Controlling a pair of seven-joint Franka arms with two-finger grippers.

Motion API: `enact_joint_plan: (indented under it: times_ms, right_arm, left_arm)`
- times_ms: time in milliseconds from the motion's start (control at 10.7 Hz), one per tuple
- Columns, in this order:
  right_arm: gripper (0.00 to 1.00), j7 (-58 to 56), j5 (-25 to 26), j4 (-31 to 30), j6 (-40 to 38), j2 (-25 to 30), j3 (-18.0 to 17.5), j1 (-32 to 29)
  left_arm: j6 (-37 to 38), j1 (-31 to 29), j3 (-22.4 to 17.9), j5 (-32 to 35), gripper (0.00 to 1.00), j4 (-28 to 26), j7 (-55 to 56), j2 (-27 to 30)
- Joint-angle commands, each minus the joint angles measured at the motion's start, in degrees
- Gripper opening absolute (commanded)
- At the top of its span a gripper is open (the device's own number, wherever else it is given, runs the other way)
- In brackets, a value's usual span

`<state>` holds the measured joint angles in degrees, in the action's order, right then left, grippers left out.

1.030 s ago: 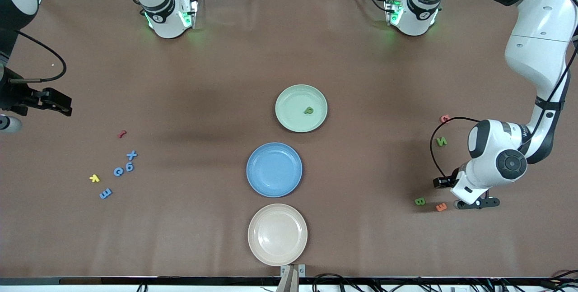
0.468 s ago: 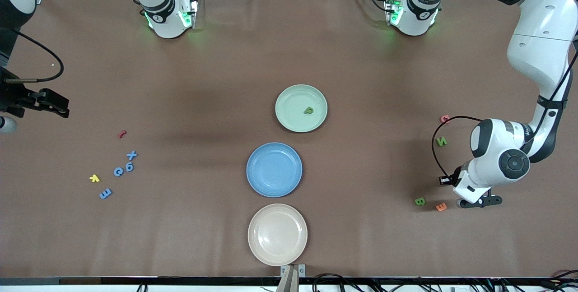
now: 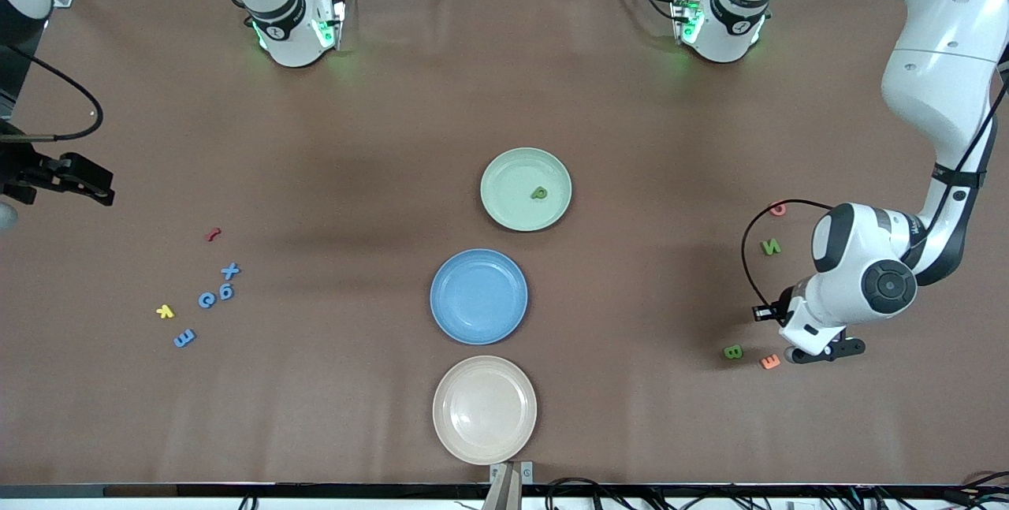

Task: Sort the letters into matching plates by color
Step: 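Carry the green letter with the left gripper onto the green plate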

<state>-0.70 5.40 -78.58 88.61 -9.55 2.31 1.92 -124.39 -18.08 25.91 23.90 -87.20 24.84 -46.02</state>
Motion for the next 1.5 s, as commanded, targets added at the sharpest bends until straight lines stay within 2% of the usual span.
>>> enact_joint_plan:
  times_ms: [0, 187, 562, 749, 1030, 1404]
  right_arm:
    - [1.0, -0.4, -3.1, -0.5, -3.9, 3.0, -0.2, -1.8]
    - [1.0, -0.3, -3.2, -0.5, -4.0, 3.1, -0.2, -1.8]
    - [1.0, -0.3, -3.2, -0.5, -3.9, 2.6, -0.2, -1.4]
    - [1.0, -0.3, -3.2, -0.5, -3.7, 2.3, -0.2, -1.1]
    - [1.0, -0.3, -3.2, -0.7, -3.4, 2.0, -0.2, -1.0]
    - [1.0, -0.3, -3.1, -0.7, -3.1, 1.8, -0.2, -1.0]
  left_arm:
    - [6.5, 0.2, 6.5, -1.3, 0.0, -1.6, 11.7, 3.3]
    - [9.3, -0.1, 10.9, -0.6, 0.0, -5.0, 17.3, 5.1]
    - [7.1, -2.3, 12.6, -0.6, 0.0, -17.6, 17.3, 14.8]
    - [2.3, -4.7, 14.8, -0.6, 0.0, -22.8, 17.5, 16.6]
    - [1.6, -0.2, 17.1, -1.2, 0.0, -23.3, 26.5, 16.0]
    - [1.6, 13.4, 17.2, -2.9, 0.0, -20.1, 43.1, 13.3]
